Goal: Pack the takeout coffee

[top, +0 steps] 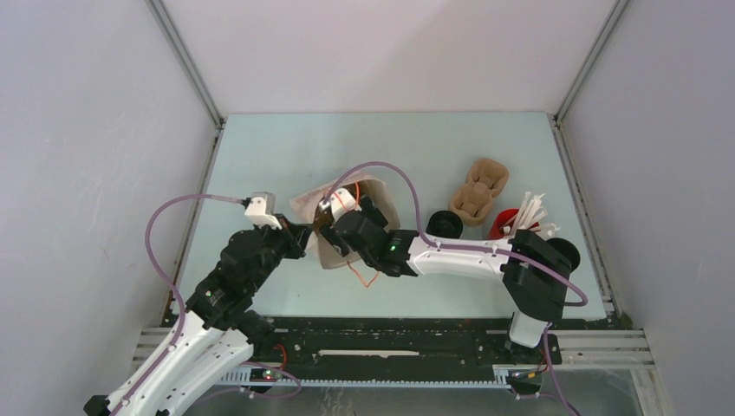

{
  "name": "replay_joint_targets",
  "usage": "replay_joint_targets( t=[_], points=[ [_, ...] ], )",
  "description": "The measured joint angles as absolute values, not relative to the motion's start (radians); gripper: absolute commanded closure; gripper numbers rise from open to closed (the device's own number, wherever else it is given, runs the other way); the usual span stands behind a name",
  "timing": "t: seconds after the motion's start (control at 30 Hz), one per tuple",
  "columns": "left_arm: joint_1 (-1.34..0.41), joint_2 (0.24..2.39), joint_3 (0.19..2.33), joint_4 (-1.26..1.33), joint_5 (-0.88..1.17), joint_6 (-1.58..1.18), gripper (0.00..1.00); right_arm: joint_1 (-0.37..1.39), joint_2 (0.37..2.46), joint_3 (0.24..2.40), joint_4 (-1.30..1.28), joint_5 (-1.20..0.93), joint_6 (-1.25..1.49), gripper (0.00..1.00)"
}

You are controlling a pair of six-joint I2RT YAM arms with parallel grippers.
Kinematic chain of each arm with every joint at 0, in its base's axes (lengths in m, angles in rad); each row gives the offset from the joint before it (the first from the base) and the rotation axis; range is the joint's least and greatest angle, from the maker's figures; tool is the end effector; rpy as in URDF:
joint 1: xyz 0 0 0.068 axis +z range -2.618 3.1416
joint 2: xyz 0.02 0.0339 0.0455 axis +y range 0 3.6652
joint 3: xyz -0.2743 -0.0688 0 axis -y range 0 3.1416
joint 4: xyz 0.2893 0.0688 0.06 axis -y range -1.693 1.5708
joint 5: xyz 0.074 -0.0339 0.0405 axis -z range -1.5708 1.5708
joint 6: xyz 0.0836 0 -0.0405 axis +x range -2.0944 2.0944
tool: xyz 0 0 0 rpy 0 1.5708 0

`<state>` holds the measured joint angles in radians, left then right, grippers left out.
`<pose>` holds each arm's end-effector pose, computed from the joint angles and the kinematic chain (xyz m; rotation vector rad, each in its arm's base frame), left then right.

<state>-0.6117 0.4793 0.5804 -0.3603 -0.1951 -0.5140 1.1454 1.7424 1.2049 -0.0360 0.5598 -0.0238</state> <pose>0.1806 -0.1069 0.2889 -0.0491 1.8682 -0.6109 0.2335 0.4077 0.2086 -0.8533 1.8638 0.0936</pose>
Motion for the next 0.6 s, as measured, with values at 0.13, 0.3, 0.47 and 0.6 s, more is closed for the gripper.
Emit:
replay_joint_targets(
  t=[0.13,0.3,0.47,0.6],
  points=[
    [-0.612,0.479,0.58,-0.36,-0.195,-0.516,1.0,1.147,1.739,1.205,-0.043,0.618,0.102,0.14],
    [-0.612,0.477,0.58,-0.36,-0.194,-0.516,1.0,1.145,1.746,1.205,-0.014,0.648,0.175,0.13],
    [-0.612,0.477,0.58,-0.36,-0.195,-0.516,1.0,1.137,1.786,1.205,0.06,0.624,0.188,0.18],
    [-0.612,0.477,0.58,-0.362,-0.199,-0.516,1.0,1.126,1.805,1.2,0.12,0.568,0.102,0.17]
  ],
)
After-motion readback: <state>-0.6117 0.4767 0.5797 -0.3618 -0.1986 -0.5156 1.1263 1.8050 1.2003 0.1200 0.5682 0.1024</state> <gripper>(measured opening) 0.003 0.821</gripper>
